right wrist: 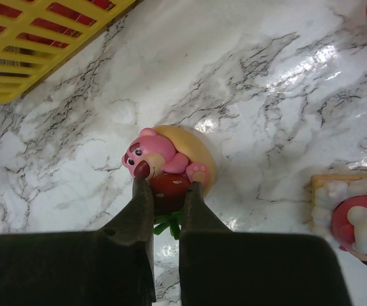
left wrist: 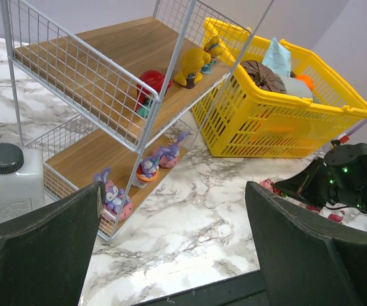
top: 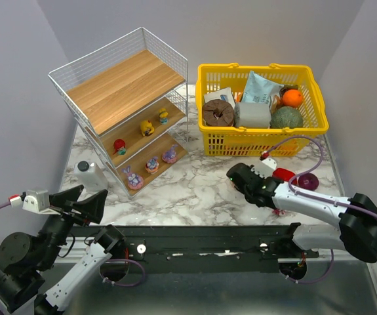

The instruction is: Place and organize the plastic toys onto the shelf

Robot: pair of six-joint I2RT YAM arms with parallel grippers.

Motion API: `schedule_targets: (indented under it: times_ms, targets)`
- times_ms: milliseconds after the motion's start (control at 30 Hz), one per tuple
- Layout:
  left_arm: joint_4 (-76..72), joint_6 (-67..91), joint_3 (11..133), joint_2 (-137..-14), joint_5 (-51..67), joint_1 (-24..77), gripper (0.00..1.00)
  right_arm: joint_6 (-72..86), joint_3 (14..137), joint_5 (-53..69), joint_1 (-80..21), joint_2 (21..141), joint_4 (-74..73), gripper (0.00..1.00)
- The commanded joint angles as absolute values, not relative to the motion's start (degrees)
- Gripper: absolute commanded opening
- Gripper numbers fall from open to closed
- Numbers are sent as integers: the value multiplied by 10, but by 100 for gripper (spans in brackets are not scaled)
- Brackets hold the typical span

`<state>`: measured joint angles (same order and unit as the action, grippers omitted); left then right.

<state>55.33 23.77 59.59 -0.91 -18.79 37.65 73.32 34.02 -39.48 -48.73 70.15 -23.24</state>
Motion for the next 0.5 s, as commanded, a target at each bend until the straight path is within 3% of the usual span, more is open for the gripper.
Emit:
schedule_targets:
  times_ms: [0, 467]
  targets:
    - [538, 231, 606, -18, -186, 379, 99, 669, 384, -363, -484, 679, -224, 0]
    - [509, 222, 603, -37, -147, 379, 99, 439, 561, -135, -486, 578, -201, 0]
